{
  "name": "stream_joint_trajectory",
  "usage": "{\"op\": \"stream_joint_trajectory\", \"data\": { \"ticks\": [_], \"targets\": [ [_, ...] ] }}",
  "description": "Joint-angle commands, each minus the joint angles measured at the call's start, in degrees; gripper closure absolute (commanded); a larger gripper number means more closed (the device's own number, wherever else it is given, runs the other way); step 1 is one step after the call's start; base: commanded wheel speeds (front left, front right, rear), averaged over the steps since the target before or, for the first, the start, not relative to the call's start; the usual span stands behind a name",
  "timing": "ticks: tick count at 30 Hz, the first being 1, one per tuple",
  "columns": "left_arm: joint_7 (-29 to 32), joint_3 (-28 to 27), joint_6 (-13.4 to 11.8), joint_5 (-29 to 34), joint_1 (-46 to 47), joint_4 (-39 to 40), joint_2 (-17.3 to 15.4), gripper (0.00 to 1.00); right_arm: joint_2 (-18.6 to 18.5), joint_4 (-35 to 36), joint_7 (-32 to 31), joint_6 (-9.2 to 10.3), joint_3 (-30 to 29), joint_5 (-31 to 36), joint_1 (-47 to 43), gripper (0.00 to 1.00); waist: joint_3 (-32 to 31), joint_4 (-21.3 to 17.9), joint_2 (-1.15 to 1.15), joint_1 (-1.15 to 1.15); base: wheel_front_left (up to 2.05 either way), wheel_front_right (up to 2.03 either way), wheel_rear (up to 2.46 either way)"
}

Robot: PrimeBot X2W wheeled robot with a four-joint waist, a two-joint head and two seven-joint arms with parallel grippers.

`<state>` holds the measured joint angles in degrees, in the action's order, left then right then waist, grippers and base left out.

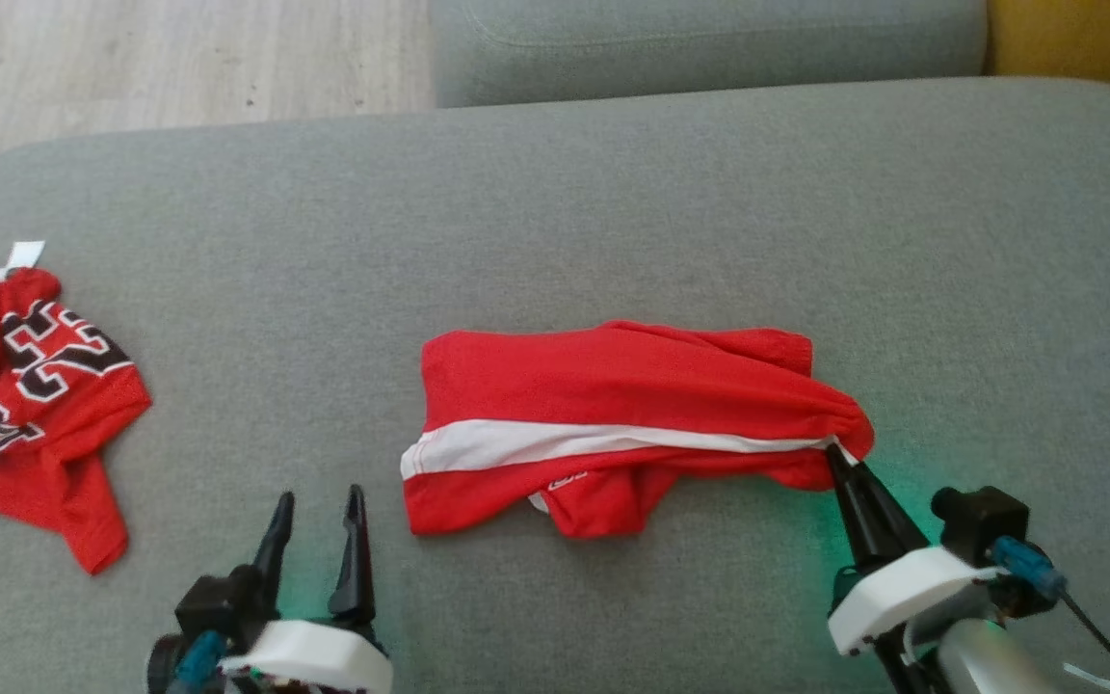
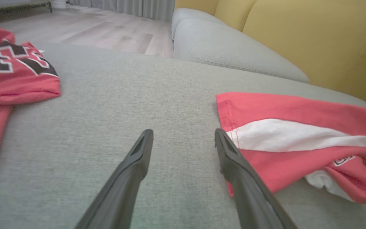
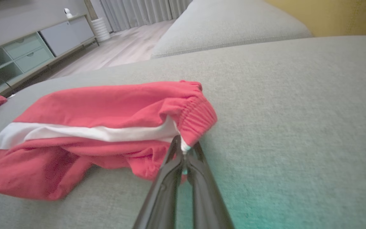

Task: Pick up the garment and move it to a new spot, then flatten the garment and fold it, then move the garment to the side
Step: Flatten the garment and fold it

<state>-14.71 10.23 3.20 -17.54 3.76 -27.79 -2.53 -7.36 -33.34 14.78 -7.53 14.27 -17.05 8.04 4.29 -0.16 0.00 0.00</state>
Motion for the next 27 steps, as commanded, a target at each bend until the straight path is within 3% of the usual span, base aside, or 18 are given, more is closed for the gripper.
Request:
{"op": "stream_joint_trajectory", "data": {
  "ticks": [1,9,17,27],
  "targets": [
    [-0.3,-1.1,0.3,-0.8,3.1,1.2,-0.3,0.00,-0.7,1.6,0.2,0.04,0.8,0.5,0.9,1.00,0.4,-0.4,0.00,0.00,0.00,0.00,0.00],
    [-0.3,6.5,4.1,-18.0,9.9,-8.4,-0.3,0.00,-0.9,1.8,0.2,0.04,0.6,1.2,1.9,1.00,2.1,-1.8,0.00,0.00,0.00,0.00,0.00],
    [1.5,19.5,4.3,-31.6,15.5,-11.5,-1.5,0.00,0.0,1.5,0.2,0.04,1.0,1.5,2.4,1.00,3.0,-2.1,0.00,0.00,0.00,0.00,0.00],
    [1.7,27.7,4.3,-42.5,17.8,-11.5,-5.0,0.00,0.5,1.3,0.2,0.04,1.3,1.7,3.0,1.00,3.5,-1.8,0.00,0.00,0.00,0.00,0.00]
  ]
}}
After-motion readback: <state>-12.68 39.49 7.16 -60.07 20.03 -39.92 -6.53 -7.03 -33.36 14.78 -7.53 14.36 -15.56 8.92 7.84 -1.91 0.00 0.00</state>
